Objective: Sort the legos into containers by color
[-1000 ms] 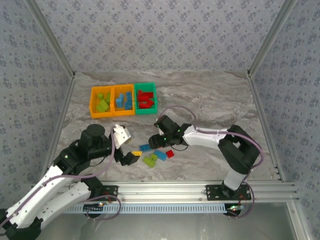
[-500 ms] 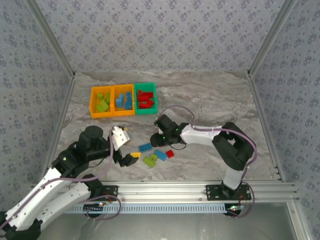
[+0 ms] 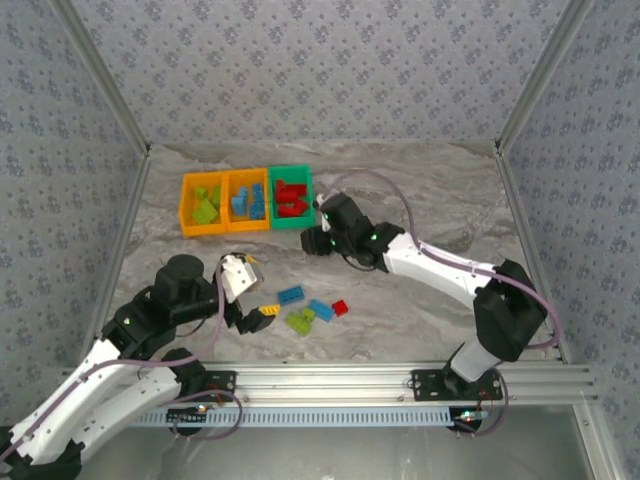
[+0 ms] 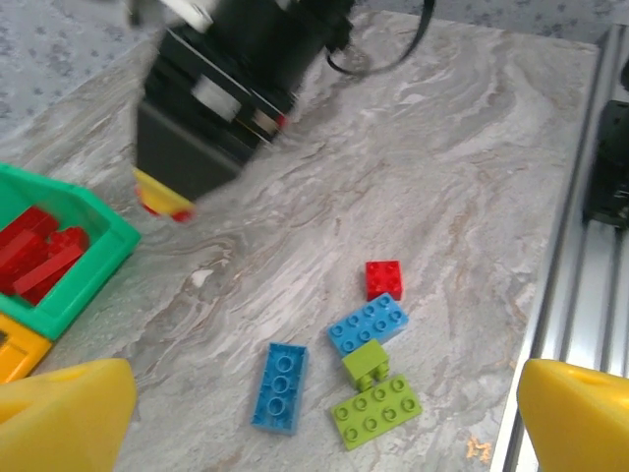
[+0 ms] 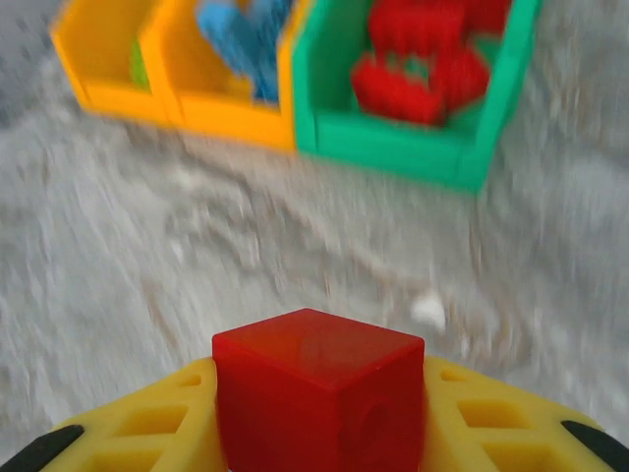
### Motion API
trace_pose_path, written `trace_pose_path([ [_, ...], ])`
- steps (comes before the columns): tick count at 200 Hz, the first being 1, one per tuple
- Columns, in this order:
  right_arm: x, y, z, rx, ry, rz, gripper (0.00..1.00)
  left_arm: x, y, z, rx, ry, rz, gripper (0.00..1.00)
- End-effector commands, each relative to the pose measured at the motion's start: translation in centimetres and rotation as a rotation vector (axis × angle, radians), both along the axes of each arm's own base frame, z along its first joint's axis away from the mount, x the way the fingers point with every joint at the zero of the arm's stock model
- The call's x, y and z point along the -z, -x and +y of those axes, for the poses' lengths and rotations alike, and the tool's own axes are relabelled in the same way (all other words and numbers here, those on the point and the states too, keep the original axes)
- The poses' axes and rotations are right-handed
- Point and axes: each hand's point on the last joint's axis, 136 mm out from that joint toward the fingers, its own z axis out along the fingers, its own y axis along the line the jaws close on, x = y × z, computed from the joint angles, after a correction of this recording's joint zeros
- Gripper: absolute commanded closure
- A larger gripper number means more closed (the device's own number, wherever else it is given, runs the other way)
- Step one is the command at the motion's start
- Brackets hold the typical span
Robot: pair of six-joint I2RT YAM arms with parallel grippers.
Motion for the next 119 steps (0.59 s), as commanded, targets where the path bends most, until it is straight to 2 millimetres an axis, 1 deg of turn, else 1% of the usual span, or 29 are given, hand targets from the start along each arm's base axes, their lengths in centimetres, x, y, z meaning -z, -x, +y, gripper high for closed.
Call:
trace_pose_path([
  [1,-2.3,-5.6,1.1,0.014,0.047,-0.16,0.63,-1.1,-2.8,1.9,-0.208,0.027,-0.034,0.01],
  [7,-2.5,-7.0,1.5,0.021,0.051,-0.188,0.62,-1.3,-3.5,2.6,-0.263,0.032,-0.035,0.01],
  [12,-2.2,-8.2,1.8,0.029,0.066,-0.203,0.62,-1.3,-4.1,3.3,-0.315,0.035,-0.032,0.01],
  [21,-2.3,-10.5,2.3,0.054,0.085,-0.23,0.62,-1.5,-4.9,4.3,-0.391,0.046,-0.02,0.01],
  [33,-2.0,-13.2,3.2,0.07,0.104,-0.248,0.62,-1.6,-5.9,5.5,-0.476,0.065,-0.001,0.01],
  [34,-2.2,-13.3,3.2,0.071,0.103,-0.253,0.62,-1.6,-6.0,5.6,-0.482,0.067,0.002,0.01],
  [37,-1.8,-14.2,3.5,0.077,0.114,-0.256,0.62,-1.5,-6.2,5.8,-0.499,0.07,0.009,0.01],
  [49,-1.2,-16.1,4.2,0.082,0.129,-0.264,0.62,-1.2,-6.8,6.5,-0.547,0.082,0.038,0.01],
  [50,-1.4,-16.2,4.3,0.082,0.128,-0.269,0.62,-1.2,-6.9,6.5,-0.549,0.082,0.041,0.01],
  [52,-1.0,-16.5,4.5,0.081,0.133,-0.269,0.62,-1.1,-7.0,6.6,-0.554,0.082,0.045,0.01],
  [60,-0.3,-17.7,4.9,0.08,0.146,-0.274,0.62,-0.9,-7.2,6.7,-0.559,0.078,0.061,0.01],
  [67,-0.3,-18.7,5.4,0.081,0.148,-0.285,0.6,-0.8,-7.3,6.6,-0.553,0.073,0.072,0.01],
  [72,0.0,-19.3,5.6,0.077,0.157,-0.286,0.58,-0.7,-7.3,6.5,-0.551,0.071,0.08,0.01],
  [74,0.4,-19.4,5.7,0.073,0.166,-0.281,0.58,-0.7,-7.3,6.5,-0.55,0.069,0.083,0.01],
  [85,0.2,-20.4,6.1,0.073,0.183,-0.287,0.51,-0.7,-7.5,6.4,-0.546,0.068,0.092,0.01],
  [93,-0.1,-20.8,6.4,0.07,0.191,-0.281,0.45,-0.8,-7.6,6.4,-0.546,0.069,0.093,0.01],
  [94,0.1,-20.8,6.3,0.069,0.196,-0.274,0.45,-0.7,-7.6,6.4,-0.547,0.068,0.094,0.01],
  [108,-1.5,-20.8,6.2,0.064,0.197,-0.272,0.36,-0.9,-7.6,6.4,-0.55,0.077,0.099,0.01],
  [114,-2.1,-20.7,6.1,0.063,0.197,-0.273,0.35,-1.0,-7.5,6.4,-0.556,0.089,0.109,0.01],
  [117,-3.0,-20.4,5.9,0.062,0.196,-0.275,0.35,-1.0,-7.6,6.4,-0.563,0.096,0.115,0.01],
  [119,-3.1,-20.3,5.8,0.061,0.195,-0.275,0.35,-1.0,-7.6,6.4,-0.569,0.102,0.121,0.01],
])
